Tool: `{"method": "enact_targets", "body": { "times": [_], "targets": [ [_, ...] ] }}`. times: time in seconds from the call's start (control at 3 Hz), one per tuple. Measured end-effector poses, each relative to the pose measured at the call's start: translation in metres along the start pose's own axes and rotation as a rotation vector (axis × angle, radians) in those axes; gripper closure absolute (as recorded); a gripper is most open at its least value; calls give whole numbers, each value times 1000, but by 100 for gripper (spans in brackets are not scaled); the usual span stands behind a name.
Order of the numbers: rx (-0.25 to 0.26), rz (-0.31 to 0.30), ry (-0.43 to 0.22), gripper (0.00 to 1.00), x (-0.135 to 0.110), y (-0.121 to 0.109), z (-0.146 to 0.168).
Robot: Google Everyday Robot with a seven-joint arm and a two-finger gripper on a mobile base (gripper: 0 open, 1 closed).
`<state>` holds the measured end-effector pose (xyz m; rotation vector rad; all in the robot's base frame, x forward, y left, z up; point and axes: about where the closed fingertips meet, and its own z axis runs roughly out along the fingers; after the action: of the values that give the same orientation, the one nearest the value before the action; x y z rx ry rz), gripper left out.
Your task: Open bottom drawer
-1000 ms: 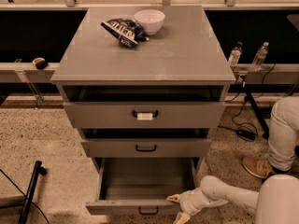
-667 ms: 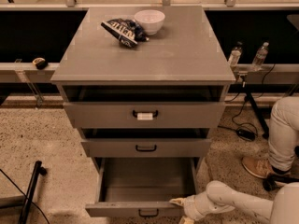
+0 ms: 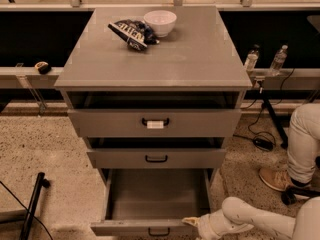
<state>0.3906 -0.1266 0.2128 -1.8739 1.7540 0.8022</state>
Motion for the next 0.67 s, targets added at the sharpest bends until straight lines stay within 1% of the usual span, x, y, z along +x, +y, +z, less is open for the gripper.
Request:
{"method": "enact_targets", "body": {
  "times": [0.33, 0.67],
  "targets": [
    [-20, -1, -18, 29, -4, 9, -2],
    [28, -57, -34, 10, -16, 5, -16]
  ]
}}
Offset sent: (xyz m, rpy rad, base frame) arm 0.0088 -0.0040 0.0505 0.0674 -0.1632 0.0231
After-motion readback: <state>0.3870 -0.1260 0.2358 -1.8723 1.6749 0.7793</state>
